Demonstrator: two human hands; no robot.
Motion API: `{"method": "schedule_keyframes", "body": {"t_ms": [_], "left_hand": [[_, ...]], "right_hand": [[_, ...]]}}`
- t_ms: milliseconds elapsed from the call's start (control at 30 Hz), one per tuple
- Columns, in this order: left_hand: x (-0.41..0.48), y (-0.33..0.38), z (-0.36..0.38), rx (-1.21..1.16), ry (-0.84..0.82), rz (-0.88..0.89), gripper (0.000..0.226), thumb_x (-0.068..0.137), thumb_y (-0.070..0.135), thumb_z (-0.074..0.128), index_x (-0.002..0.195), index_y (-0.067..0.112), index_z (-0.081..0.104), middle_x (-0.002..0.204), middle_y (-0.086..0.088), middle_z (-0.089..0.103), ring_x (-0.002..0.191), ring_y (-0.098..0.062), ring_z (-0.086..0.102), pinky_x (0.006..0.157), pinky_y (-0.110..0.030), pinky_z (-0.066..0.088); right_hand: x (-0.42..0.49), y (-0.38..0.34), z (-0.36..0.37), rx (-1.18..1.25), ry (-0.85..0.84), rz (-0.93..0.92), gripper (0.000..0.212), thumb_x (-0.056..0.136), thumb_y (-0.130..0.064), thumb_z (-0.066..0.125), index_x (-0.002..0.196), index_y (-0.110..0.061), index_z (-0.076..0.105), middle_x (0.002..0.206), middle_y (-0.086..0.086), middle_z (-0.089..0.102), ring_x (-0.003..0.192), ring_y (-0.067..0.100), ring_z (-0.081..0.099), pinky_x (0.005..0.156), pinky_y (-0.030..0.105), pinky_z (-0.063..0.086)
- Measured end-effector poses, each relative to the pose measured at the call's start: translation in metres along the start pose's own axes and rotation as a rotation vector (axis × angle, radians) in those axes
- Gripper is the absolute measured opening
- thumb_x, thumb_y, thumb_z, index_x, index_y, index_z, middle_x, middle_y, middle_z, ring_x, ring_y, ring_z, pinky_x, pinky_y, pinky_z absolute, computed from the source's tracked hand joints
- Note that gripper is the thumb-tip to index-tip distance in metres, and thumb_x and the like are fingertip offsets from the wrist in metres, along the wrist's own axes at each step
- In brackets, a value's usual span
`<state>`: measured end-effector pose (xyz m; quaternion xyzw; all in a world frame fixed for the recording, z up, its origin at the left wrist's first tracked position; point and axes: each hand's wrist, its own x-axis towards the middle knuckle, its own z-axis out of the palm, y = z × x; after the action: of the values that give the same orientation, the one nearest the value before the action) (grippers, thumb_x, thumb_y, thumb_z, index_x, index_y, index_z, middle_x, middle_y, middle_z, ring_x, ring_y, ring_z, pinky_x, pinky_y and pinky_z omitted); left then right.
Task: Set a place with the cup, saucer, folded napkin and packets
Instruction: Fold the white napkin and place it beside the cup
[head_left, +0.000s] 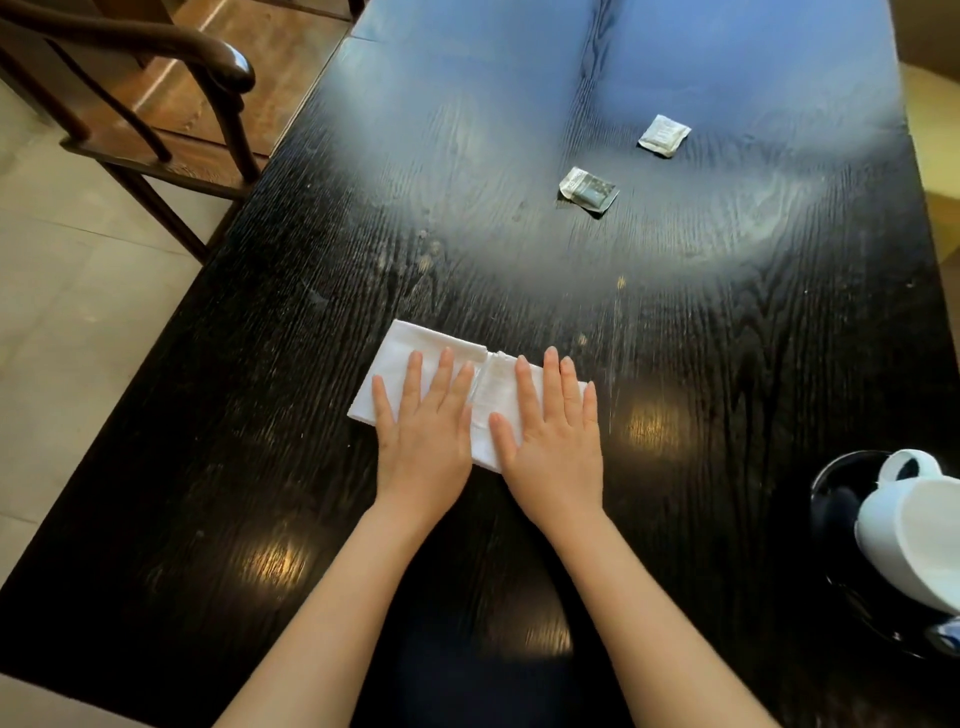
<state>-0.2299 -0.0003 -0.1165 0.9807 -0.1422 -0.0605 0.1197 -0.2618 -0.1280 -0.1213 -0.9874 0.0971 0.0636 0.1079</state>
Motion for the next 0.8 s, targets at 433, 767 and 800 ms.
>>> {"method": "schedule_keyframes", "body": {"t_ms": [433,767,800], "left_hand": [[-0.067,-0.021,-0.003,-0.098,-0.007,-0.113,0.054,0.093,0.039,0.01,0.145,0.024,0.012,0.156,-0.003,-0.002,0.142,-0.018,-0.013,0.115,-0.044,-0.008],[-0.054,-0.022,-0.013,-0.124,0.155,-0.155,0.052,0.095,0.031,0.018,0.145,0.014,0.024,0.155,-0.009,0.017,0.144,-0.024,0.008,0.114,-0.048,0.004],[-0.052,-0.02,-0.012,-0.094,0.148,-0.182,0.053,0.095,0.031,0.017,0.145,0.013,0.022,0.155,-0.009,0.016,0.144,-0.025,0.007,0.114,-0.049,0.003]], "right_hand": [[-0.11,-0.058,0.0,0.016,0.019,0.178,0.065,0.083,-0.035,0.06,0.137,-0.004,0.041,0.146,0.02,0.037,0.135,0.033,0.036,0.116,0.043,0.019],[-0.041,-0.045,-0.034,0.368,0.168,0.044,0.053,0.098,-0.025,0.029,0.148,-0.012,0.014,0.158,0.005,0.007,0.145,0.015,-0.005,0.118,0.035,-0.003],[-0.021,-0.05,-0.035,0.313,0.123,-0.073,0.052,0.098,-0.025,0.027,0.148,-0.012,0.014,0.158,0.005,0.008,0.146,0.017,-0.004,0.118,0.035,-0.005]]}}
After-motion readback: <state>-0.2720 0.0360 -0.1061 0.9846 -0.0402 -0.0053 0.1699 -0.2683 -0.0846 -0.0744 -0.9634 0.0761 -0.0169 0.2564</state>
